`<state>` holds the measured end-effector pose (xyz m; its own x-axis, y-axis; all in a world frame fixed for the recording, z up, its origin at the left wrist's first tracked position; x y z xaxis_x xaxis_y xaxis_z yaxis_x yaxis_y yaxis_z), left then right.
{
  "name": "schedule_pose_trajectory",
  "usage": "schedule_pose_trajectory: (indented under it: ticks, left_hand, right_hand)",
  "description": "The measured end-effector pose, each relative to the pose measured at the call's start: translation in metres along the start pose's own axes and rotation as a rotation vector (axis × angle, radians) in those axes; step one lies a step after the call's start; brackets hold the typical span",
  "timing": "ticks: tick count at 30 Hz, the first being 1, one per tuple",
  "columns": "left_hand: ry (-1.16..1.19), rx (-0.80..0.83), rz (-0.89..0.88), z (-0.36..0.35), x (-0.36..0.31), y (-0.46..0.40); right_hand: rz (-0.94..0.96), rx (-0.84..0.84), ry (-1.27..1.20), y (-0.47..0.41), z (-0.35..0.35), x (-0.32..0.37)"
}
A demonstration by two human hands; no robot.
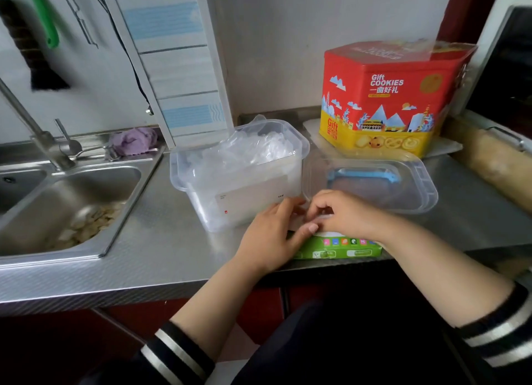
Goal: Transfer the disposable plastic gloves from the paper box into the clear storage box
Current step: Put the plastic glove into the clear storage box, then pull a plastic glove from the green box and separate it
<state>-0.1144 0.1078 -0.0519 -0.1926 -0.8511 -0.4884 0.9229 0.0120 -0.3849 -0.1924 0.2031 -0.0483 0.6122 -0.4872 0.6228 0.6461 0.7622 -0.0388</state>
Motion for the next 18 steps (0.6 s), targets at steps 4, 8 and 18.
schedule_pose_trajectory:
  ticks: [4,8,18]
  left_hand:
    - [0.036,-0.017,0.013,-0.005,0.004,0.001]
    - [0.085,-0.052,0.059,-0.001,0.005,0.002]
    - [0.102,-0.058,0.085,-0.004,0.009,0.003]
  right_hand:
    - [-0.016,-0.147,0.026,0.001,0.004,0.000]
    - [-0.022,-0.272,-0.001,0.007,0.014,0.004]
    - [0.096,-0.764,-0.594,0.040,0.106,0.027]
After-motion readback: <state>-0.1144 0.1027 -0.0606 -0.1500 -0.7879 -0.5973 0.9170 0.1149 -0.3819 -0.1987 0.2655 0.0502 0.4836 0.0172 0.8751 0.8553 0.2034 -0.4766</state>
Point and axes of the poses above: each hand's wrist, its own y-axis away from the middle knuckle, its own z-axis out of the back of the hand, x = y × z, the point moved 8 cm from there along -y, towards the middle knuckle, and after that the axes turned 2 degrees about y, right-handed, at the moved point
